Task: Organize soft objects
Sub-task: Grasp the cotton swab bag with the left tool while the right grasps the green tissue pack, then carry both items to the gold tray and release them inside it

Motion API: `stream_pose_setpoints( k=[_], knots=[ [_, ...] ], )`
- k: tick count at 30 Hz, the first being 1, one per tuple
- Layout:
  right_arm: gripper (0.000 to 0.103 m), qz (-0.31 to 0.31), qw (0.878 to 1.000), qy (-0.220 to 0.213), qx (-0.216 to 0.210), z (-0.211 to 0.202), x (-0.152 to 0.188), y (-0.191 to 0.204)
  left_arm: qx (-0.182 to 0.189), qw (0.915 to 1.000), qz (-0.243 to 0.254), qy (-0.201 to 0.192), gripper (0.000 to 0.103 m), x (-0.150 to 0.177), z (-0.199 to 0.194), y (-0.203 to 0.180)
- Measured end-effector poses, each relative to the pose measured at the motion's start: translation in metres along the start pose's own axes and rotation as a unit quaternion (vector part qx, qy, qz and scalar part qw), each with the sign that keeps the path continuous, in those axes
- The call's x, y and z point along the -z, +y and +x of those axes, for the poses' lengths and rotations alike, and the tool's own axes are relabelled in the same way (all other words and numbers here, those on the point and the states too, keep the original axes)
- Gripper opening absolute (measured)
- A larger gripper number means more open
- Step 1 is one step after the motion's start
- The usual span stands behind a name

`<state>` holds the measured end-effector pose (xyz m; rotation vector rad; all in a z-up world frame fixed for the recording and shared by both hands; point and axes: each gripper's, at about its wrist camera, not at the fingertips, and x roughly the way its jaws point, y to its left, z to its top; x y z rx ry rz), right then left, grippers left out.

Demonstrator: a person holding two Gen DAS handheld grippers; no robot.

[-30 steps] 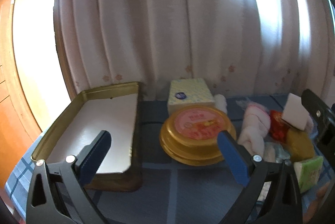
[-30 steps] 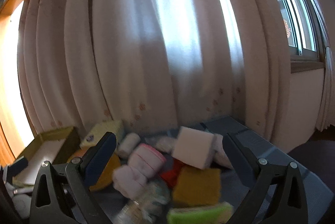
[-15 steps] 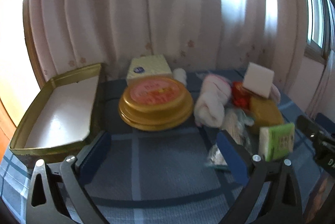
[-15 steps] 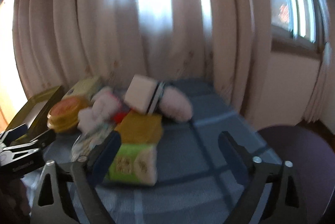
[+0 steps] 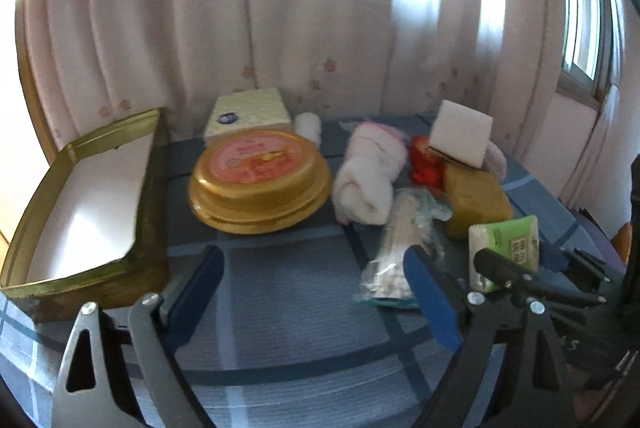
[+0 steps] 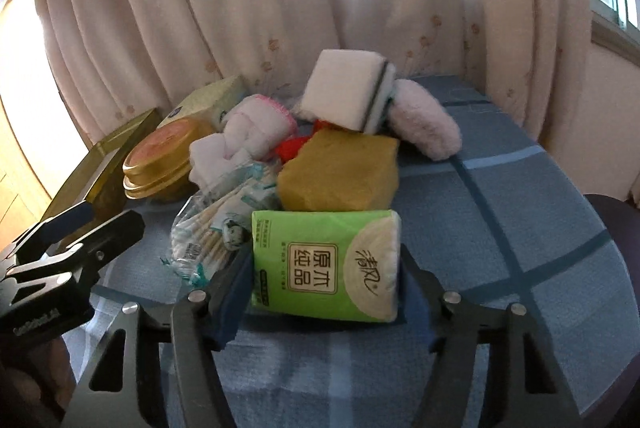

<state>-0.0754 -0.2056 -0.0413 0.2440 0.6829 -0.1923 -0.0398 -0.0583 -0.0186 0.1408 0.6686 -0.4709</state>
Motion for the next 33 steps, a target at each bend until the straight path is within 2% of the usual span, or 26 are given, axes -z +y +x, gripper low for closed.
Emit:
stream_pose_setpoints(
  k=[4, 6, 9, 10, 12, 14, 18, 25, 33],
  knots=[
    [0.068, 0.020, 0.999, -0.033, 0.010, -0.026, 0.002, -0.017, 0.034, 0.9993, 0.010, 0.013, 0.092, -0.008, 0.007, -0.015],
    [0.068, 0.026, 0.997, -0.060, 0.028, -0.042, -0.001, -0.025, 0.059, 0.9978, 0.015, 0.028, 0.092, -0.014, 0.016, -0.027],
    [0.068, 0.034, 0.994, -0.087, 0.051, -0.061, 0.001, -0.035, 0.070, 0.9961, 0.022, 0.049, 0.089, -0.017, 0.030, -0.043],
    [0.068, 0.036, 0.994, -0.091, 0.055, -0.064, 0.001, -0.038, 0.067, 0.9957, 0.025, 0.058, 0.086, -0.017, 0.036, -0.047],
    [0.068, 0.040, 0.993, -0.094, 0.062, -0.068, 0.002, -0.043, 0.057, 0.9942, 0.029, 0.087, 0.063, -0.015, 0.051, -0.055],
    [0.068, 0.047, 0.992, -0.096, 0.063, -0.071, 0.004, -0.049, 0.044, 0.9921, 0.023, 0.115, 0.057, -0.012, 0.064, -0.055],
    [0.068, 0.062, 0.991, -0.098, 0.063, -0.074, 0.008, -0.056, 0.031, 0.9939, 0.037, 0.099, 0.052, -0.006, 0.064, -0.058],
    [0.068, 0.068, 0.991, -0.096, 0.062, -0.071, 0.007, -0.051, 0.057, 0.9947, 0.021, 0.083, 0.045, -0.002, 0.052, -0.048],
    [0.068, 0.046, 0.989, -0.128, 0.059, -0.083, 0.000, -0.025, 0.074, 0.9971, 0.002, 0.020, 0.045, -0.008, 0.007, -0.022]
  ],
)
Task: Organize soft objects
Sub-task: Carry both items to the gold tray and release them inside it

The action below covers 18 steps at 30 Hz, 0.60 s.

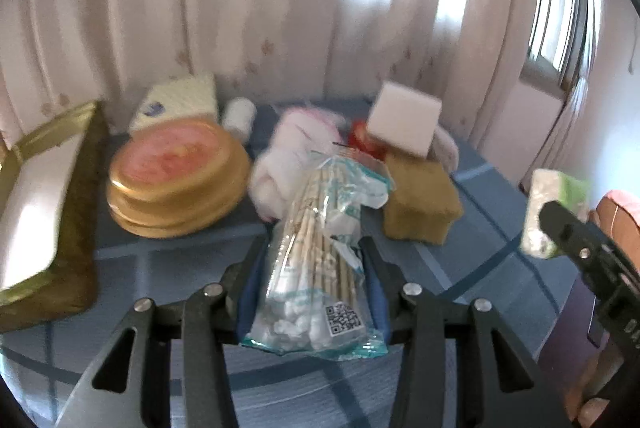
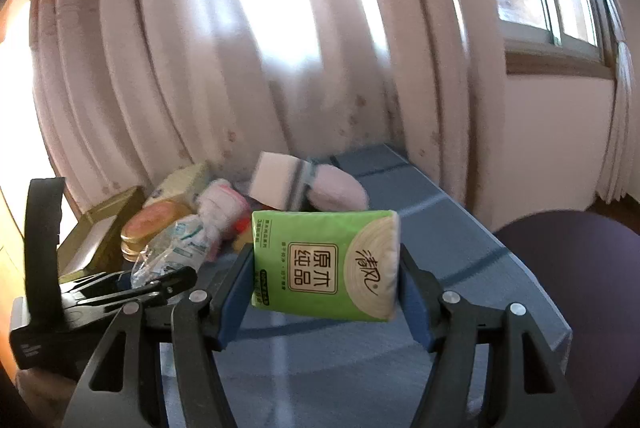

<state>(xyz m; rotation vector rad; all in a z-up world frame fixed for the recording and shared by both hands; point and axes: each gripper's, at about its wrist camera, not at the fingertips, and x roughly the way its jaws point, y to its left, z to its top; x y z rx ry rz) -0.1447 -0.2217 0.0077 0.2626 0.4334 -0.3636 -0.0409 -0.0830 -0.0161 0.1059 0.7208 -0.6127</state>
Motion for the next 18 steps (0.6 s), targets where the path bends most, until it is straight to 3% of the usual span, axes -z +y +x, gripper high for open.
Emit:
stream_pose_setpoints(
  k=[5, 8, 18],
  knots=[
    [0.068, -0.018, 0.999, -0.017, -0.022, 0.001, -0.007, 0.028, -0.023, 0.9979, -0.011, -0.059, 0.045, -0.005, -0.034, 0.028],
    [0.068, -0.037, 0.998, -0.033, -0.046, 0.001, -0.014, 0.056, -0.059, 0.9942, -0.023, -0.087, 0.045, -0.008, -0.051, 0.054],
    [0.068, -0.099, 0.983, -0.070, -0.140, 0.023, -0.024, 0.158, -0.177, 0.9731, -0.092, -0.115, 0.045, -0.011, -0.074, 0.146]
  ],
)
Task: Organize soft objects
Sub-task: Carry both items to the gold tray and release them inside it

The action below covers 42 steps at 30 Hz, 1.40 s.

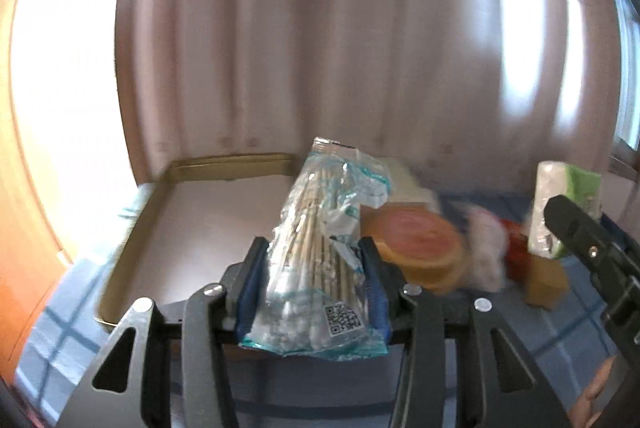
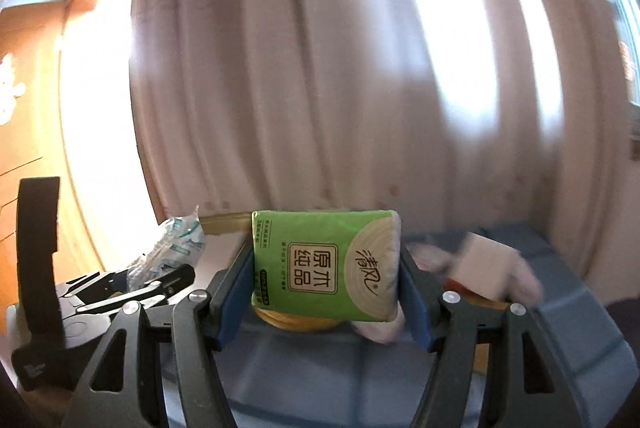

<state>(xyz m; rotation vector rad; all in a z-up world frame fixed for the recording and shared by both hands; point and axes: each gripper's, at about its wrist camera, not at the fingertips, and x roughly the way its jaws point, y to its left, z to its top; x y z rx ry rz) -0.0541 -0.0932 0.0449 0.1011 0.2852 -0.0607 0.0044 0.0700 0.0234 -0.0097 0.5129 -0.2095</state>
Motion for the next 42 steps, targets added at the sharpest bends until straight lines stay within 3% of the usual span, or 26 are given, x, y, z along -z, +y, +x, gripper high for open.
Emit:
stream_pose_setpoints(
  k=[8, 14, 24, 32, 38, 40, 42],
  knots=[
    [0.068, -0.063, 0.996, -0.028, -0.061, 0.049, -0.009, 0.070, -0.085, 0.9961, -0.023, -0.004, 0.045, -0.009, 0.019, 0.059],
    [0.068, -0.074, 0.993, 0.002, -0.096, 0.089, -0.010, 0.106, -0.138, 0.9896, -0.035, 0.016, 0.045, -0.006, 0.037, 0.090],
    [0.068, -0.068, 0.990, 0.063, -0.104, 0.145, 0.011, 0.116, -0.142, 0.9882, -0.029, 0.050, 0.045, 0.003, 0.064, 0.098],
    [0.070, -0.089, 0.985, 0.091, -0.116, 0.154, 0.017, 0.125, -0.144, 0.9869, -0.034, 0.064, 0.045, 0.004, 0.078, 0.098],
    [0.087, -0.101, 0.985, 0.082, -0.116, 0.147, 0.018, 0.126, -0.161, 0.9840, -0.040, 0.065, 0.048, 0.001, 0.081, 0.101],
    [0.088, -0.105, 0.986, 0.065, -0.111, 0.139, 0.017, 0.125, -0.167, 0.9833, -0.038, 0.062, 0.052, 0.002, 0.079, 0.100],
    [0.089, -0.113, 0.987, 0.046, -0.104, 0.130, 0.016, 0.125, -0.174, 0.9825, -0.036, 0.055, 0.075, 0.001, 0.076, 0.100]
  ],
)
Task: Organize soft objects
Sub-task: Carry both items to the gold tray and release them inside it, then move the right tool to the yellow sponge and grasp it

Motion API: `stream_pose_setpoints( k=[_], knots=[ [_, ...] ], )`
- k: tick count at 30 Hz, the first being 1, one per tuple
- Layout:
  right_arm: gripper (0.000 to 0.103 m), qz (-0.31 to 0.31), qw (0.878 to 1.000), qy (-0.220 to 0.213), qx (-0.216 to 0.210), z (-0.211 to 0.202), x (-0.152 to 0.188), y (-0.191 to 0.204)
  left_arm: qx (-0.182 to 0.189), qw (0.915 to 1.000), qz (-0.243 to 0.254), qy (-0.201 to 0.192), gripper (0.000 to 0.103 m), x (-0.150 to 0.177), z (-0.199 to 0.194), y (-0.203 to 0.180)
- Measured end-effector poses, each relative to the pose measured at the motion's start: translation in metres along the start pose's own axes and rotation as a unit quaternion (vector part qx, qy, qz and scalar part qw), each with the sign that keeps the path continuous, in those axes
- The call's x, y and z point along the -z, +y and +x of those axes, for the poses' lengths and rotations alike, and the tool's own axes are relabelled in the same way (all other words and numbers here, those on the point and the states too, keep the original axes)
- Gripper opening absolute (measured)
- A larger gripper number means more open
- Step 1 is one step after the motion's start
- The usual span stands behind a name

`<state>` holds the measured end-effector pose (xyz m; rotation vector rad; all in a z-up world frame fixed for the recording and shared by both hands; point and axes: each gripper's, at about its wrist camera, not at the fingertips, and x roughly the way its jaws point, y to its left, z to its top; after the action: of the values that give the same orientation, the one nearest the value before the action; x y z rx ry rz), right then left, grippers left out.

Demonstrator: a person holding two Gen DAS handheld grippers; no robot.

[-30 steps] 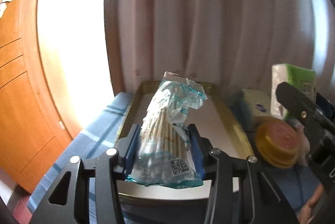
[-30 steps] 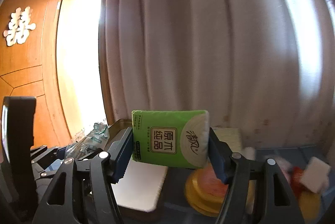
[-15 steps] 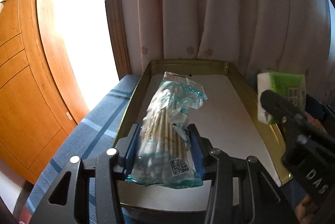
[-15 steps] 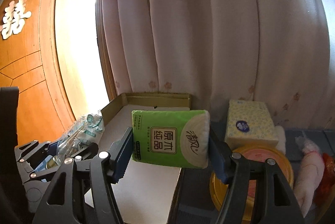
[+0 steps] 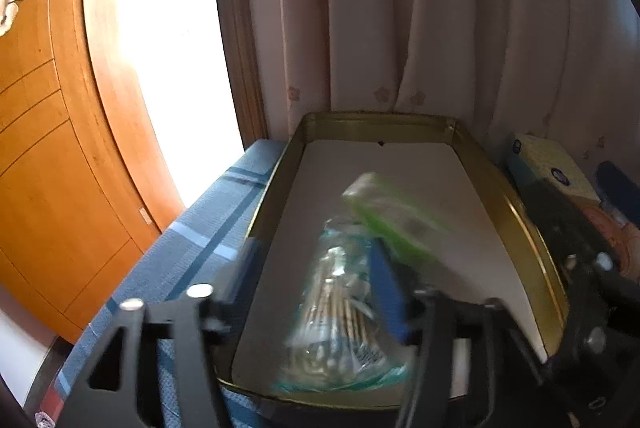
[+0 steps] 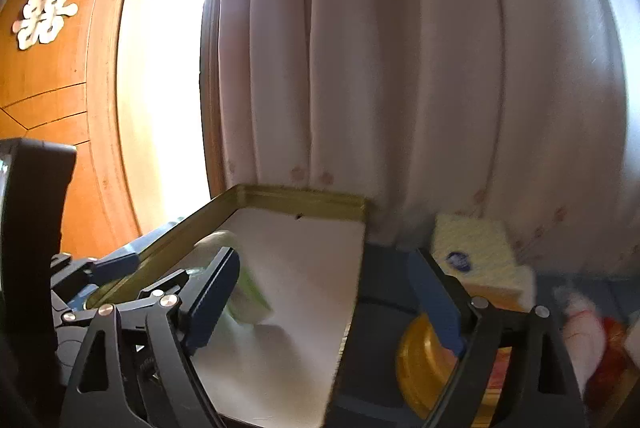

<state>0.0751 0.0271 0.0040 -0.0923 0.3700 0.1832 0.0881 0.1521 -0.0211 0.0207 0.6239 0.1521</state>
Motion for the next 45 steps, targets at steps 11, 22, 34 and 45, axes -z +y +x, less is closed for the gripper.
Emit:
stream_pose_setpoints(
  k=[11, 22, 34, 45],
  knots=[
    [0.090, 0.026, 0.999, 0.008, 0.030, -0.006, 0.002, -0.022, -0.050, 0.9970, -0.045, -0.038, 0.088, 0.006, -0.018, 0.011],
    [0.090, 0.053, 0.996, 0.022, 0.060, -0.008, 0.005, -0.044, -0.054, 0.9951, -0.043, -0.071, 0.088, 0.009, -0.038, 0.001],
    [0.090, 0.065, 0.993, 0.025, 0.100, -0.020, 0.011, -0.070, -0.032, 0.9954, -0.037, -0.083, 0.088, 0.011, -0.050, -0.015],
    [0.090, 0.054, 0.988, -0.003, 0.143, -0.056, 0.020, -0.104, -0.011, 0.9952, -0.010, -0.097, 0.088, 0.016, -0.062, -0.047]
  ],
)
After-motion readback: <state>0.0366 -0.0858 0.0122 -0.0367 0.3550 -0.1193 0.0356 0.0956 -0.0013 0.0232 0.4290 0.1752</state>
